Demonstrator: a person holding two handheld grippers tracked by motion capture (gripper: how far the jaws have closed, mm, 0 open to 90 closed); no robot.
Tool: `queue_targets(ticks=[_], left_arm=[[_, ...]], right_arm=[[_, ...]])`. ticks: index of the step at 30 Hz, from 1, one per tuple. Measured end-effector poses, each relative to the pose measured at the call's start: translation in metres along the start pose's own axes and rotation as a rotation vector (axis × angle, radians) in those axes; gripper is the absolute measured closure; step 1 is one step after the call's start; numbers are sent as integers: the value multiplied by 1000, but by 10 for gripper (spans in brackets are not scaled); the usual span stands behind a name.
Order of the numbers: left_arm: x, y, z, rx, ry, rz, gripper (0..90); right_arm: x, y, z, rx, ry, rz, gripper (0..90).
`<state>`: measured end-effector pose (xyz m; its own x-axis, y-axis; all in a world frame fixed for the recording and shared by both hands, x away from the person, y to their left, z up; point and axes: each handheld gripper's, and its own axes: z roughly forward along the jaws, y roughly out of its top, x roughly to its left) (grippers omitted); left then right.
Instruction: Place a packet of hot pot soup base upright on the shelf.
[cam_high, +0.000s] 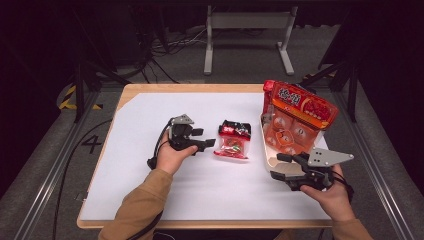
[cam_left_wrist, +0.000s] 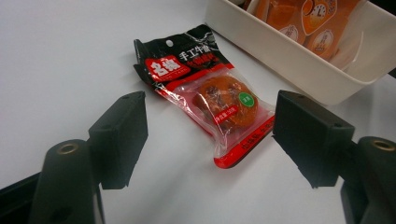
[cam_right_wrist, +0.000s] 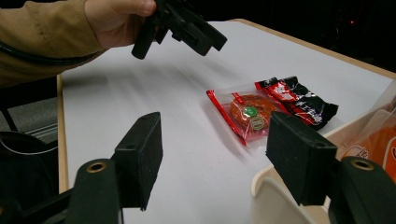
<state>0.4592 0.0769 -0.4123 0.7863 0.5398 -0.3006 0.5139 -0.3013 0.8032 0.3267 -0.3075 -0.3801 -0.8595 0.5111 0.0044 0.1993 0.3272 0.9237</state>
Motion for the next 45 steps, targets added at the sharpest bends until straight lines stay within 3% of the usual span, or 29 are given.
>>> queue_targets(ticks=[8,13,17,24,32,36,38,45], left_arm=[[-1,-1,19,32,-5,-16,344],[-3,-3,37,81,-6,-49,378],[-4,-6,46,105,-1,-54,385],[-4,-10,54,162,7,-73,466],[-6,-12,58,183,-22,-56,595],[-8,-14,59,203,-40,-28,745],[-10,-14,58,209,-34,3,808],[-13,-16,57,197,-14,29,879]], right_arm=[[1,0,0,-3,1,-5,367],[1,0,2,4,4,-6,364],[2,0,2,6,5,-9,363],[1,-1,1,4,3,-11,363],[2,-1,2,7,4,-15,362],[2,-1,3,7,5,-16,360],[2,-1,3,8,6,-16,359],[2,-1,3,7,5,-14,359]])
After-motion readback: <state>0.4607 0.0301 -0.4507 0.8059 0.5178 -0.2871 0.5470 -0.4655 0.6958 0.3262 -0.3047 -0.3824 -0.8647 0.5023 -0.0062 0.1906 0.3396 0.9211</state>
